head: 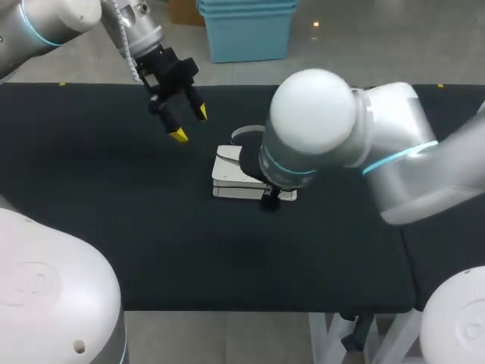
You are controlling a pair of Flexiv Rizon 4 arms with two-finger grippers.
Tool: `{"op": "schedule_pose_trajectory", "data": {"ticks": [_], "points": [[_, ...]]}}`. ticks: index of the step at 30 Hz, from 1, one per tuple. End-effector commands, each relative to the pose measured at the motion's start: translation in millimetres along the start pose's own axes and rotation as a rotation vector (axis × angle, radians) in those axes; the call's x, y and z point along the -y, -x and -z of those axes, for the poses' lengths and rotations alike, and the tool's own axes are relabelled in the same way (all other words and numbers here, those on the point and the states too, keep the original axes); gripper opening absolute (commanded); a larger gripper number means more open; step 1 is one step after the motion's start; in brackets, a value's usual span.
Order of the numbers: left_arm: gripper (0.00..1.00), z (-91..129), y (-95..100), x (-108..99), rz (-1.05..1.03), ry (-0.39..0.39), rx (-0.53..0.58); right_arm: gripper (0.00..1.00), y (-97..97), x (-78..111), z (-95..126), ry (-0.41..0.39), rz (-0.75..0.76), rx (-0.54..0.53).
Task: Pick up the bag, open it, inspect its contents, close it, and place it on the opposite side
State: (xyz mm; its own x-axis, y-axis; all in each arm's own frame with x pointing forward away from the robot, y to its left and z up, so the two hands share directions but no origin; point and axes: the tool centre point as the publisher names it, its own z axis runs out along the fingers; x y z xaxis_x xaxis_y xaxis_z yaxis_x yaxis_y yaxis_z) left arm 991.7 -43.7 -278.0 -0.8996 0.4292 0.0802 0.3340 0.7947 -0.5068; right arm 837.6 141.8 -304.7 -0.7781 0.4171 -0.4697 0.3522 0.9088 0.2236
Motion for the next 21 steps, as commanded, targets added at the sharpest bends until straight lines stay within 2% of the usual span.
{"op": "schedule_pose_trajectory", "data": {"ticks": [1, 3, 15, 16, 17, 19, 20, 21], "points": [[1.0, 1.1, 1.6, 2.6, -0.017, 0.01, 0.001, 1.0, -8.6, -5.7, -9.2, 0.005, -0.023, 0.571], [1.0, 1.4, 1.7, 3.2, -0.034, 0.009, 0.007, 1.0, -8.6, -3.1, -9.7, 0.02, -0.095, 0.532], [1.0, -5.1, -0.5, 8.1, -0.095, 0.02, 0.002, 1.0, -8.6, -3.1, -9.7, 0.02, -0.095, 0.532], [1.0, -5.6, -0.7, 8.5, -0.096, 0.02, 0.002, 1.0, -10.9, -7.3, -12.3, 0.017, -0.006, 0.576], [1.0, -5.7, -0.7, 9.3, -0.099, 0.024, 0.002, 1.0, -11.2, -9.5, -13.8, 0.048, 0.042, 0.574], [1.0, -5.6, -1.5, 11.5, -0.109, 0.03, 0.005, 1.0, -8.0, -12.6, -17.0, 0.018, 0.146, 0.626], [1.0, -5.5, -2.0, 12.7, -0.12, 0.034, 0.006, 1.0, -5.7, -13.3, -17.5, 0.046, 0.171, 0.607], [1.0, -5.6, -2.6, 13.6, -0.123, 0.038, 0.007, 1.0, -1.3, -12.9, -17.9, 0.017, 0.191, 0.625]]}}
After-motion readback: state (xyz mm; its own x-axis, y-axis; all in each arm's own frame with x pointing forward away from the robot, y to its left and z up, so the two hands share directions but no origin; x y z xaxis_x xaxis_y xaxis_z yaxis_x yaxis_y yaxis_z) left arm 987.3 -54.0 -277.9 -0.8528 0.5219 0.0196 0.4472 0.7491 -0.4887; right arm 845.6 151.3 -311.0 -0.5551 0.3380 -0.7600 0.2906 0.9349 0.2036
